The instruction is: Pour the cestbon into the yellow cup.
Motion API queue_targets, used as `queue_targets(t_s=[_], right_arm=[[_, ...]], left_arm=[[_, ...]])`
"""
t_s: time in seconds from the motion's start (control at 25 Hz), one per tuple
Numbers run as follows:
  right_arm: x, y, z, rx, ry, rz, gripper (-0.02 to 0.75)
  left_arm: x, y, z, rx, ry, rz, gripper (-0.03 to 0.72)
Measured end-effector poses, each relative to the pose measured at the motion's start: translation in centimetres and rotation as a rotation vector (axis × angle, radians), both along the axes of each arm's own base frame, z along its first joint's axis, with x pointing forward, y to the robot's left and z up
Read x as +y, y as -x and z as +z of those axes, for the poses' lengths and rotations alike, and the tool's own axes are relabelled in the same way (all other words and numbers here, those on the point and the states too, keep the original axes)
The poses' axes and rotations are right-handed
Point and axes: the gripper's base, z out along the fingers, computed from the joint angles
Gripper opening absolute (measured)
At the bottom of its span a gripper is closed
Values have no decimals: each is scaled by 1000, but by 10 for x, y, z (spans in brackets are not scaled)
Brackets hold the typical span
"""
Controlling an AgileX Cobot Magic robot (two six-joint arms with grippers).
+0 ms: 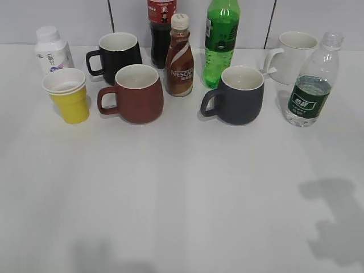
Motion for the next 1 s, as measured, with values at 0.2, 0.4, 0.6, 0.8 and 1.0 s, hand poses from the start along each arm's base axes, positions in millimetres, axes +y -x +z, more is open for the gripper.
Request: queue_targets(t_s=[0.2, 0.4, 0.6, 0.8, 1.0], right_arm=[[-14, 49, 15, -98, -10, 58, 512], [-25, 85, 12, -288, -37, 80, 512], [-29, 99, 10, -419, -57, 90, 512], [-29, 99, 10, -427, -56, 92, 512], [-29, 98, 10, -432, -56, 92, 512]], left_arm=[[11, 10, -5, -40, -88, 29, 576], [13, 6, -9, -102, -110, 37, 576], [12, 5, -11, -107, -115, 33, 575], [12, 5, -11, -110, -110, 31, 561], [12, 5, -11, -111, -110, 31, 529]])
